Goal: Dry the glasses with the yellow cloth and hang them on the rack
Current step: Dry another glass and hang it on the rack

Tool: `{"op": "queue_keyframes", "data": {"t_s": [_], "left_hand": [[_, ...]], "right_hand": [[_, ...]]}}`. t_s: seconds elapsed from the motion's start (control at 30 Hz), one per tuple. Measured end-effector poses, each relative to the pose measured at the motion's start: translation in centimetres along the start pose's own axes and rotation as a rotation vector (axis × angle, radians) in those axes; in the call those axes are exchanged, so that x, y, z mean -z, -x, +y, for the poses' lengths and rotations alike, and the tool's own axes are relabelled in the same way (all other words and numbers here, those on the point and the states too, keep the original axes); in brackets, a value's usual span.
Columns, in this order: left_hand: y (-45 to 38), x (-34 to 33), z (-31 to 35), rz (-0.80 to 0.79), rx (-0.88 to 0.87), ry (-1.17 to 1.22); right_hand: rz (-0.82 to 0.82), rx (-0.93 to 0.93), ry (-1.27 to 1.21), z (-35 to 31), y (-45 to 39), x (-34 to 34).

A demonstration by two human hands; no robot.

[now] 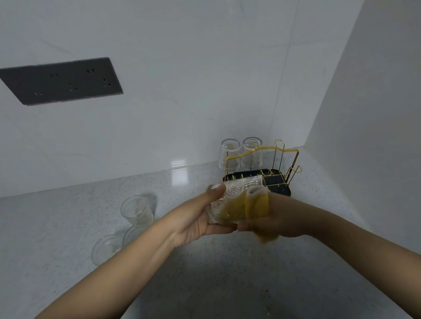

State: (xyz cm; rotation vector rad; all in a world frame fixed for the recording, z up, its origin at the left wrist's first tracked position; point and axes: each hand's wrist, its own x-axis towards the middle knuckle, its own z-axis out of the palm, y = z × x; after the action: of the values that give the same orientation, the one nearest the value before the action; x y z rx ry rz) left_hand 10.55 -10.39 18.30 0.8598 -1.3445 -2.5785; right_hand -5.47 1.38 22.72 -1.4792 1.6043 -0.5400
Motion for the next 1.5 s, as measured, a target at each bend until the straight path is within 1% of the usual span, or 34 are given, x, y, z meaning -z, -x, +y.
{"op": "queue_keyframes", "data": {"t_s": [0.03, 0.07, 0.13, 0.2, 0.23, 0.27, 0.3, 0.33, 0.4, 0.43, 0.47, 0.53, 0.57, 0.63, 0.67, 0.73, 0.77, 0.8, 0.87, 0.93, 0.97, 1.03, 1.07, 1.17, 1.2, 1.27, 1.3, 1.33, 1.4, 1.43, 1.5], "left_hand": [[0.0, -0.1, 0.0, 0.006, 0.016, -0.024], [-0.1, -0.1, -0.1, 0.011, -0.004, -0.058], [-0.6, 0.1, -0.6, 0.033, -0.139, -0.111], [-0.9, 0.3, -1.1, 0.071, -0.287, -0.164], [-1.0, 0.4, -1.2, 0.085, -0.332, -0.163], [-0.9, 0.6, -1.2, 0.081, -0.351, -0.137], [-0.8, 0.7, -0.9, 0.063, -0.339, -0.101], [-0.5, 0.6, -0.5, 0.038, -0.304, -0.063], [0.0, 0.7, 0.1, 0.007, -0.168, -0.011], [0.1, 0.8, 0.2, 0.011, -0.087, -0.004], [0.1, 0.8, 0.3, 0.023, -0.026, -0.008], [0.1, 1.1, 0.1, 0.029, 0.003, -0.008], [0.1, 1.3, 0.0, 0.003, -0.021, 0.001], [0.0, 1.4, -0.4, -0.049, -0.119, 0.019], [-0.1, 1.4, -0.7, -0.042, -0.183, -0.009], [-0.3, 1.1, -1.0, 0.025, -0.289, -0.081], [-0.3, 1.0, -1.0, 0.046, -0.318, -0.103], [-0.4, 1.3, -1.0, 0.032, -0.326, -0.103], [-0.2, 1.2, -0.4, -0.018, -0.283, -0.077], [0.1, 1.0, 0.1, -0.007, -0.133, -0.072], [0.3, 1.0, 0.2, 0.01, -0.058, -0.073], [0.1, 1.1, -0.1, 0.026, 0.023, -0.076], [0.0, 1.3, -0.3, 0.021, 0.014, -0.075], [-0.1, 1.9, -0.7, -0.051, -0.122, 0.056], [-0.3, 2.1, -1.0, -0.048, -0.18, 0.072], [-0.3, 2.1, -1.0, 0.021, -0.266, 0.044], [-0.1, 2.1, -0.8, 0.051, -0.283, 0.018], [-0.1, 2.3, -0.7, 0.057, -0.29, 0.011], [0.4, 2.4, 0.0, 0.063, -0.21, 0.004], [0.8, 2.2, 0.3, 0.09, -0.147, -0.018], [1.0, 2.1, 0.6, 0.13, -0.03, -0.078]], "right_hand": [[0.036, 0.009, -0.032, 0.1, -0.2, 0.2], [0.065, 0.015, -0.1, 0.1, -0.4, 0.3], [0.097, 0.036, -0.303, 0.0, -0.7, 0.3], [0.127, 0.002, -0.554, -0.3, -1.0, 0.3], [0.12, -0.005, -0.626, -0.3, -1.0, 0.2], [0.096, 0.012, -0.615, -0.4, -0.9, 0.2], [0.055, 0.039, -0.514, -0.6, -0.7, 0.2], [0.008, 0.051, -0.352, -0.7, -0.6, 0.2], [-0.063, 0.055, 0.04, -0.7, -0.4, -0.3], [-0.072, 0.053, 0.212, -0.5, -0.5, -0.7], [-0.055, 0.067, 0.312, -0.2, -0.6, -1.1], [-0.003, 0.132, 0.307, 0.2, -0.8, -1.4], [0.009, 0.151, 0.245, 0.4, -1.0, -1.2], [0.049, 0.113, -0.044, 0.2, -1.3, -0.7], [0.074, 0.085, -0.222, 0.0, -1.2, -0.4], [0.083, 0.017, -0.547, -0.1, -1.3, -0.1], [0.061, -0.008, -0.614, -0.1, -1.2, 0.0], [0.033, -0.009, -0.562, -0.2, -1.0, 0.1], [-0.071, 0.02, -0.199, -0.5, -0.6, 0.0], [-0.113, 0.043, 0.199, -0.2, -0.5, -0.3], [-0.104, 0.059, 0.299, -0.1, -0.6, -0.6], [-0.043, 0.099, 0.267, 0.3, -1.1, -0.8], [-0.02, 0.107, 0.201, 0.5, -1.4, -0.8], [0.036, 0.066, -0.041, 0.3, -1.9, -0.4], [0.045, 0.044, -0.155, 0.2, -2.1, -0.3], [0.033, 0.024, -0.349, -0.2, -2.4, -0.3], [0.008, 0.032, -0.344, -0.3, -2.5, -0.2], [-0.032, 0.054, -0.233, -0.4, -2.6, -0.2], [-0.116, 0.08, 0.122, -0.5, -2.6, -0.5], [-0.118, 0.099, 0.27, -0.3, -2.7, -0.7], [-0.051, 0.159, 0.409, 0.2, -2.9, -0.9]]}}
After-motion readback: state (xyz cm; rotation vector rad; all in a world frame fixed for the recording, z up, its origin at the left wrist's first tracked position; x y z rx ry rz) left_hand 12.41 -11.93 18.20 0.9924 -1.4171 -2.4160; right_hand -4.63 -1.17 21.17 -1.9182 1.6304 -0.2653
